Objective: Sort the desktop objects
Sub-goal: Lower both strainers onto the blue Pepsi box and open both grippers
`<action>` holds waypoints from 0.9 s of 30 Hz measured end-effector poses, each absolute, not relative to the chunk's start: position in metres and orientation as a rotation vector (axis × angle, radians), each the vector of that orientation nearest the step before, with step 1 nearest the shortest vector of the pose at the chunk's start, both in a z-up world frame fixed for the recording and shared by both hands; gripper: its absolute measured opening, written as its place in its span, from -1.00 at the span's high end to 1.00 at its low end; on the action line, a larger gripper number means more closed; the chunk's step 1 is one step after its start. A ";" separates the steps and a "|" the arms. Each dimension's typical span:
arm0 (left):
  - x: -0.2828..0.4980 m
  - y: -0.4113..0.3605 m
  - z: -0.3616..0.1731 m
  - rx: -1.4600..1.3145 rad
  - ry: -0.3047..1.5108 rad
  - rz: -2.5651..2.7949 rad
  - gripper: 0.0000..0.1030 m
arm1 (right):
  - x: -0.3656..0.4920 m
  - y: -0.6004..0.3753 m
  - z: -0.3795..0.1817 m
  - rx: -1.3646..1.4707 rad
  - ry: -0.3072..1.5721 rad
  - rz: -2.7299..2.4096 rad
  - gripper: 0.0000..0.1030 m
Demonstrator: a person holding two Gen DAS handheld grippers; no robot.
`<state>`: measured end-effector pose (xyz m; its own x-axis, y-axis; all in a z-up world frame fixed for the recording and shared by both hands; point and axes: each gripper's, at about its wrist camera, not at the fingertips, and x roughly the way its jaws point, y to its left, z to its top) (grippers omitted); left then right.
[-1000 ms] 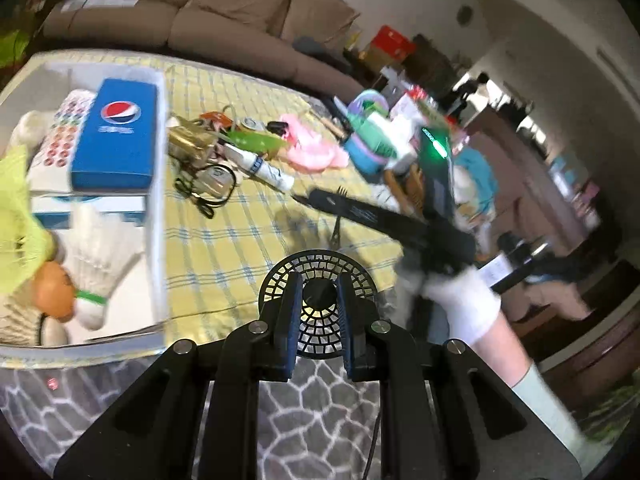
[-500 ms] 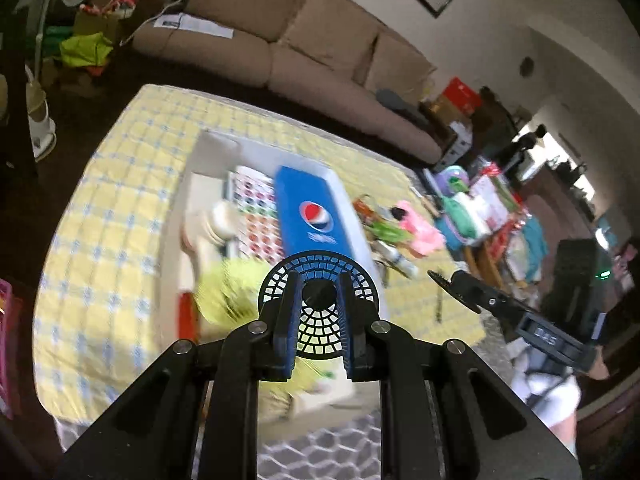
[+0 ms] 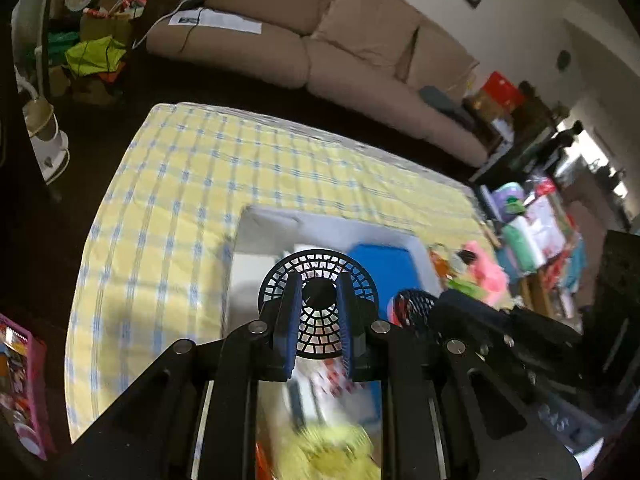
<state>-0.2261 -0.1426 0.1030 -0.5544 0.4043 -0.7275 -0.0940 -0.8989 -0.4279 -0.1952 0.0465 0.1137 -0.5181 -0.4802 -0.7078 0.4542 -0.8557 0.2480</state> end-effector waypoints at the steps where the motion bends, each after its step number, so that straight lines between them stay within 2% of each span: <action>1: -0.233 -0.143 0.098 -1.305 -0.495 2.492 0.69 | -0.200 0.045 0.108 1.121 -0.039 -2.347 0.69; 13: -0.260 -0.137 0.069 -1.367 -0.448 2.481 0.69 | -0.208 0.019 0.075 1.120 0.100 -2.347 0.69; 18: -0.256 -0.134 0.076 -1.341 -0.463 2.453 0.69 | -0.202 0.043 0.086 1.114 0.073 -2.422 0.69; 27: -0.261 -0.091 0.081 -1.363 -0.330 2.437 0.69 | -0.180 0.070 0.089 1.046 0.025 -2.383 0.69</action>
